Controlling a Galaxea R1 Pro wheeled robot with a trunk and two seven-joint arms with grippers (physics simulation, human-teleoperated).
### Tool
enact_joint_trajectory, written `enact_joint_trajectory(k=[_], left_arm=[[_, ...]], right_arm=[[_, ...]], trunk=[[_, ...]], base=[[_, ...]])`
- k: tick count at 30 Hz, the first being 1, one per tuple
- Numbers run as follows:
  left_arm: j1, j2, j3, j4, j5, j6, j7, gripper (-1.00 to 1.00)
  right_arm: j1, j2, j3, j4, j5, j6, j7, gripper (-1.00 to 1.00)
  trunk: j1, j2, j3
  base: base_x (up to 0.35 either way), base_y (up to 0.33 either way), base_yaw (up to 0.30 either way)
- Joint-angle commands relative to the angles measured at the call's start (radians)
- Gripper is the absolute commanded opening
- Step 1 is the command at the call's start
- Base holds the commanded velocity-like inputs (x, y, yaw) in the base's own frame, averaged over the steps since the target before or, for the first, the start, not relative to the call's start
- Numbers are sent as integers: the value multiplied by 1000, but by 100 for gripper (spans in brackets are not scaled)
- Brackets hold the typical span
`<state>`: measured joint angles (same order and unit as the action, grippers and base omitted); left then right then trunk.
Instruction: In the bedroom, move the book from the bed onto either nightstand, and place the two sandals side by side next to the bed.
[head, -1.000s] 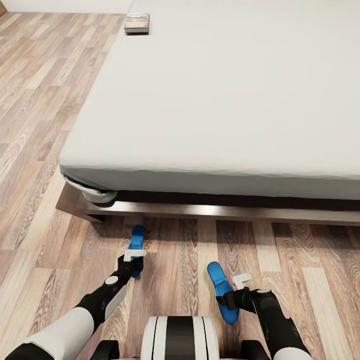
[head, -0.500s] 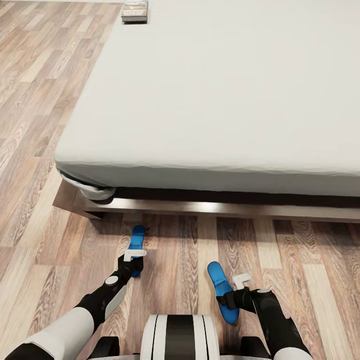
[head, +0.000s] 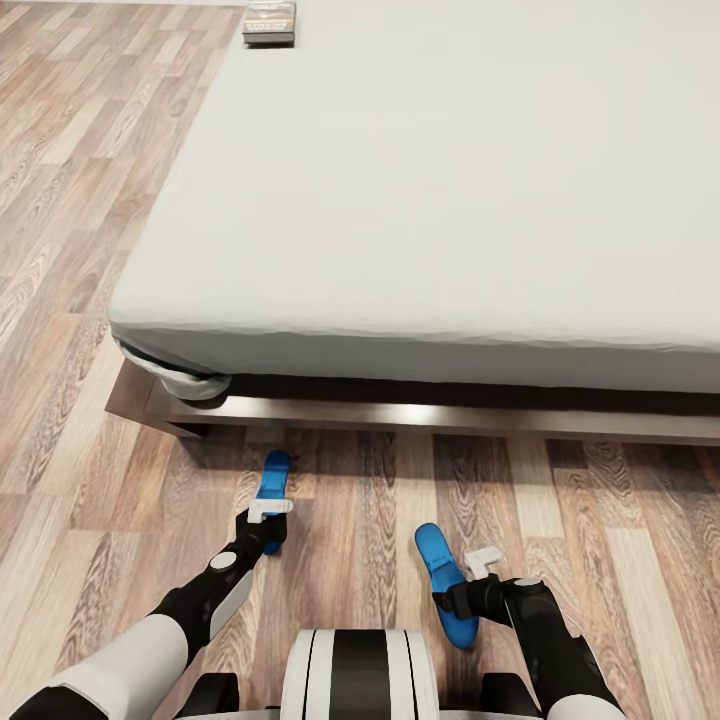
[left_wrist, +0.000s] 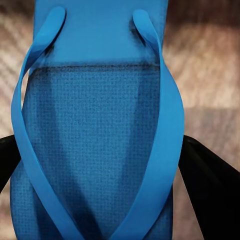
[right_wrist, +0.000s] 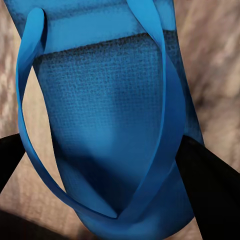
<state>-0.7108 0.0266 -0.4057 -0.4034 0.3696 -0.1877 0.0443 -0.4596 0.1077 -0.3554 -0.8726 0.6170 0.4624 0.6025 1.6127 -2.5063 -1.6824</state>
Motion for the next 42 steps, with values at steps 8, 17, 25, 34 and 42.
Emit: enact_joint_trajectory(k=[8, 17, 25, 34, 42], left_arm=[[0, 1, -8, -1, 8, -4, 5, 100], [1, 1, -7, 0, 8, -3, 5, 100], [1, 1, -7, 0, 8, -3, 5, 100], [1, 1, -7, 0, 8, -3, 5, 100], [1, 1, -7, 0, 8, -2, 5, 100]], right_arm=[[-1, 1, -5, -2, 9, 2, 10, -100], [-1, 1, -5, -2, 9, 2, 10, -100], [-1, 1, -5, -2, 9, 2, 10, -100], [-1, 1, -5, -2, 9, 2, 10, -100], [-1, 1, -5, -2, 9, 2, 10, -100]], trunk=[[0, 0, -1], [0, 0, -1], [0, 0, -1], [0, 0, -1], [-2, 1, 15]], base=[[0, 0, 0], [0, 0, 0], [0, 0, 0], [0, 0, 0], [0, 0, 0]])
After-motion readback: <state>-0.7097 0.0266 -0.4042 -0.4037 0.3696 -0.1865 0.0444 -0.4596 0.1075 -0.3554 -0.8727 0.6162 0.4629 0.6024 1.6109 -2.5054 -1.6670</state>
